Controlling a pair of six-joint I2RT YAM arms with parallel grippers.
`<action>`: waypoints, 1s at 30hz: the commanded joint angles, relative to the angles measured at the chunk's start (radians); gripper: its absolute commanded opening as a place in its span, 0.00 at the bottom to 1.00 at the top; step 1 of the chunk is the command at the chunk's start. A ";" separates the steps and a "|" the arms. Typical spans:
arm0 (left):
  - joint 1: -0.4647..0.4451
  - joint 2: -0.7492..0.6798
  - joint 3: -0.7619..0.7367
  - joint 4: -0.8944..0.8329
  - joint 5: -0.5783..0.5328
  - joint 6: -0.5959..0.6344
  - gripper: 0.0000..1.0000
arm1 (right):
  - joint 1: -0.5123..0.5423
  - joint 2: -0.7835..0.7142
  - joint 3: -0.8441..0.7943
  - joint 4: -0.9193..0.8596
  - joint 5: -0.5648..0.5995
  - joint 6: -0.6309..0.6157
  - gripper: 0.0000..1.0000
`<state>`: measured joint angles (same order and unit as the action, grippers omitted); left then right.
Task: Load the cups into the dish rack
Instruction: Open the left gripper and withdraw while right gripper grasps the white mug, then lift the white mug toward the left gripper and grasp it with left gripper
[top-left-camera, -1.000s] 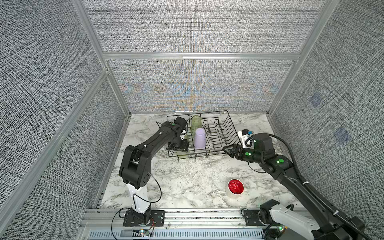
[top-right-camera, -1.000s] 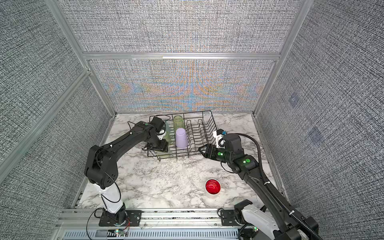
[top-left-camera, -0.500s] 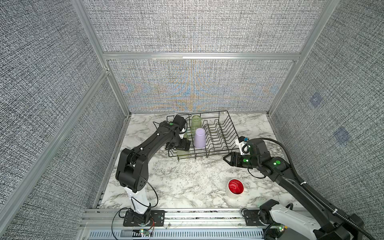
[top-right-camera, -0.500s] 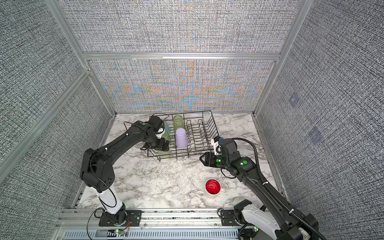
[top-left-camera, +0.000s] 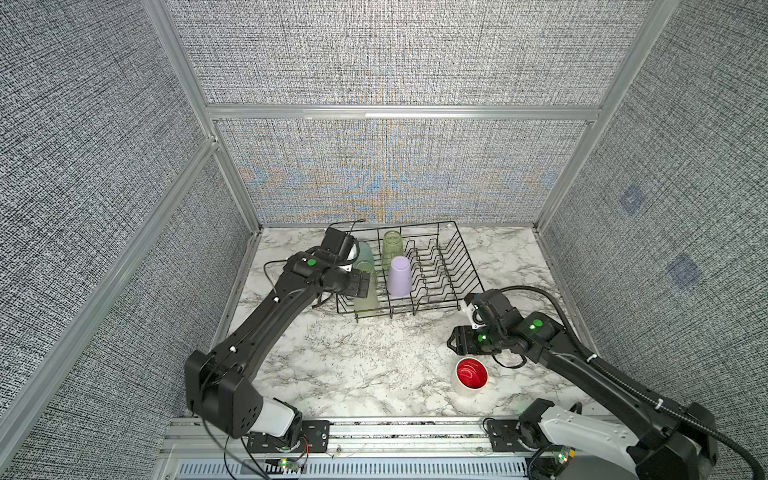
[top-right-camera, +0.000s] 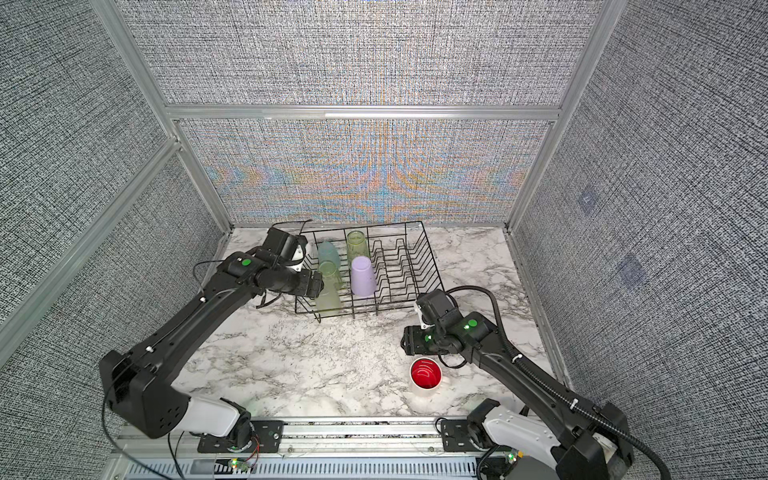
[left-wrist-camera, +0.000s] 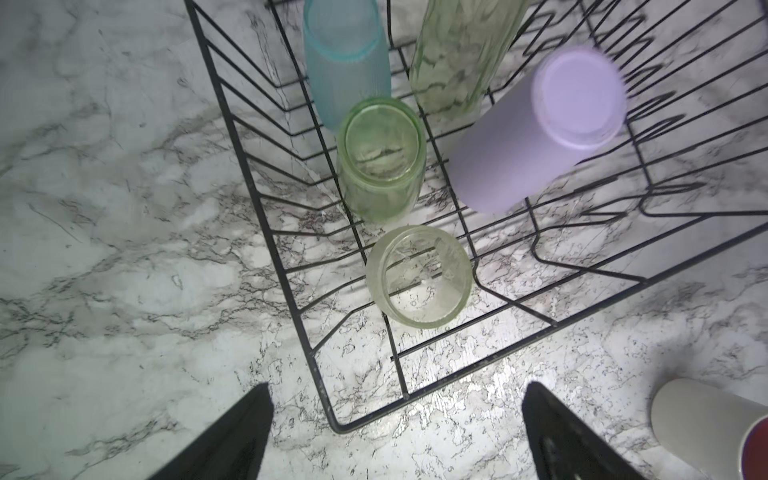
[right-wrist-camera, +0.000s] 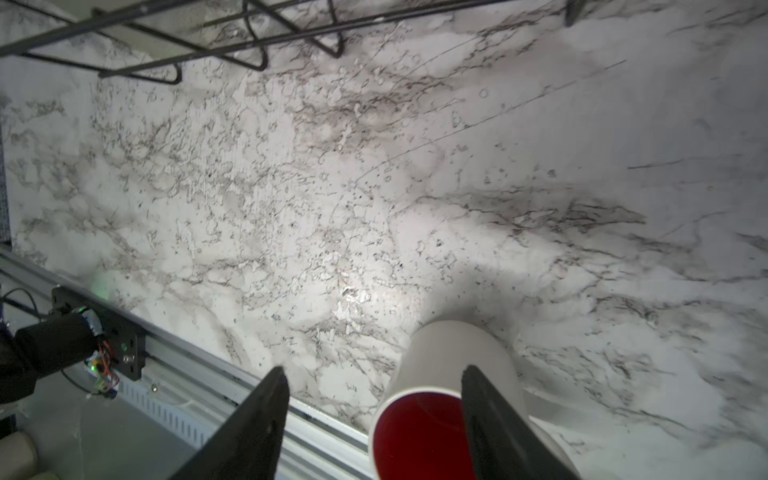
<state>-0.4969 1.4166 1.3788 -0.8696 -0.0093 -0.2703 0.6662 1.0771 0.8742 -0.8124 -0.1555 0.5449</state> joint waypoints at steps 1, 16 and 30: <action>0.000 -0.054 -0.027 0.103 -0.056 -0.009 0.94 | 0.056 0.043 0.026 -0.096 -0.006 0.010 0.67; -0.001 -0.174 -0.132 0.222 -0.125 -0.051 0.95 | 0.229 0.176 -0.057 -0.084 0.156 0.151 0.59; 0.000 -0.249 -0.150 0.169 -0.148 -0.042 0.98 | 0.235 0.263 -0.017 0.045 0.122 0.089 0.01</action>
<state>-0.4976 1.1770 1.2228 -0.6716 -0.1394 -0.3187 0.8989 1.3487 0.8413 -0.8200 -0.0139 0.6559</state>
